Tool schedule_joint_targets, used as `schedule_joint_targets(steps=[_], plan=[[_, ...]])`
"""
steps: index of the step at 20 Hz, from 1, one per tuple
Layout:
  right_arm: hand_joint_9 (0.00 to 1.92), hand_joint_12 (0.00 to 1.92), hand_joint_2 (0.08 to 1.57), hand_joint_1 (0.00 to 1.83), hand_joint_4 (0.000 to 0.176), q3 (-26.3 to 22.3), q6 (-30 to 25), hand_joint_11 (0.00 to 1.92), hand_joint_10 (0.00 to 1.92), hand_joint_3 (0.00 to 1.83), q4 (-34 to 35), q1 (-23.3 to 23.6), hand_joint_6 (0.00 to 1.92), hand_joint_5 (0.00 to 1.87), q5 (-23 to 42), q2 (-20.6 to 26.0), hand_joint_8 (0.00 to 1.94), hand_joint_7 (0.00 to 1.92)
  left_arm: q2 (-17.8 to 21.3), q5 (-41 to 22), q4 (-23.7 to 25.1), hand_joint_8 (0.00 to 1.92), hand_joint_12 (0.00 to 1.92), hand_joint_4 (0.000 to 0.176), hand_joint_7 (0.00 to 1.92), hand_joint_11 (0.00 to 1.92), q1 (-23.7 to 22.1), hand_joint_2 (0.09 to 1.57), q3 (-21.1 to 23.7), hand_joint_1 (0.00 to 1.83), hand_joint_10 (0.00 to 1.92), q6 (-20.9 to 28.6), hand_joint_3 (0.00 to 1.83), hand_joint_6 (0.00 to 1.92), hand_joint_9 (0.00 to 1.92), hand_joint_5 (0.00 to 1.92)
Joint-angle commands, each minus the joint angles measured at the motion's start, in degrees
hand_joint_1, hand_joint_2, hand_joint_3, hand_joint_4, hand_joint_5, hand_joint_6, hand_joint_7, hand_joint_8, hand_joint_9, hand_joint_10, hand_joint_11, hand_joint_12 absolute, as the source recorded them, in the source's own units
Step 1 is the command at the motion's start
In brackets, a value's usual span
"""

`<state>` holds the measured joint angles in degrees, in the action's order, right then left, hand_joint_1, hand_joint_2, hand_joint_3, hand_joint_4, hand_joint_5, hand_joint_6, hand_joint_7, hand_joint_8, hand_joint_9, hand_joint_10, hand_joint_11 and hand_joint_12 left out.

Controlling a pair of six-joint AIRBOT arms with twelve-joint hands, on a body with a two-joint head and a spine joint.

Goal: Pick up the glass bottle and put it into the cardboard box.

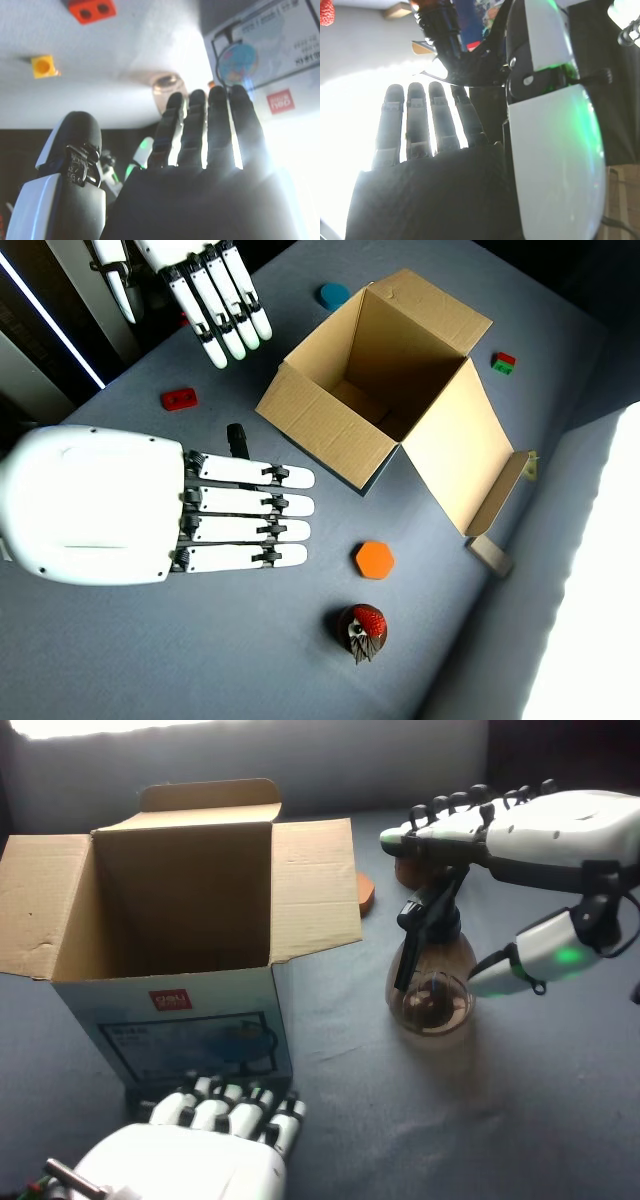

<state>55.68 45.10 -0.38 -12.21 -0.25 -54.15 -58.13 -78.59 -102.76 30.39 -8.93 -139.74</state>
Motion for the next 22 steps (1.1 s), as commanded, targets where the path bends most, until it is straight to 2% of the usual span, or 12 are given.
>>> schedule_joint_targets(steps=[1,5,8,14,22], plan=[[0.00,0.00,0.96,1.00,0.000,0.67,-0.29,0.00,0.00,0.00,0.41,-0.01,0.00,0.00,6.77,-0.54,0.00,0.00,-0.40,-2.57,4.23,0.00,0.00,0.010,0.00,0.00,0.33,1.25,-0.27,0.00,0.00,1.50,0.00,0.00,0.00,0.00],[0.00,0.00,0.96,0.99,0.000,3.31,-0.24,0.00,0.00,0.00,0.64,-1.07,0.00,0.00,6.83,-3.33,0.00,0.00,-0.43,-1.98,7.64,0.00,0.00,0.009,0.00,0.00,4.01,1.25,-1.11,0.00,0.00,7.41,0.00,0.00,0.00,0.00],[0.00,0.00,0.95,0.99,0.000,5.00,-0.24,0.00,0.00,0.00,1.64,-1.93,0.00,0.00,6.98,-4.90,0.00,0.00,-0.50,-0.87,10.58,0.00,0.00,0.009,0.00,0.00,6.08,1.26,-1.80,0.00,0.00,9.86,0.00,0.00,0.00,0.00],[0.00,0.00,0.94,0.99,0.000,7.26,-0.23,0.00,0.00,0.00,2.82,-2.59,0.00,0.00,7.29,-6.39,0.00,0.00,-1.12,2.34,16.04,0.00,0.00,0.007,0.00,0.00,10.80,1.28,-5.03,0.00,0.00,17.00,0.01,0.00,0.00,0.00],[0.00,0.00,0.93,0.98,0.000,7.44,0.00,0.00,0.00,0.00,3.05,-3.06,0.00,0.00,7.81,-6.56,0.00,0.00,-1.38,7.21,17.05,0.00,0.00,0.009,0.00,0.00,11.14,1.28,-8.58,0.00,0.00,17.07,0.01,0.00,0.00,0.00]])
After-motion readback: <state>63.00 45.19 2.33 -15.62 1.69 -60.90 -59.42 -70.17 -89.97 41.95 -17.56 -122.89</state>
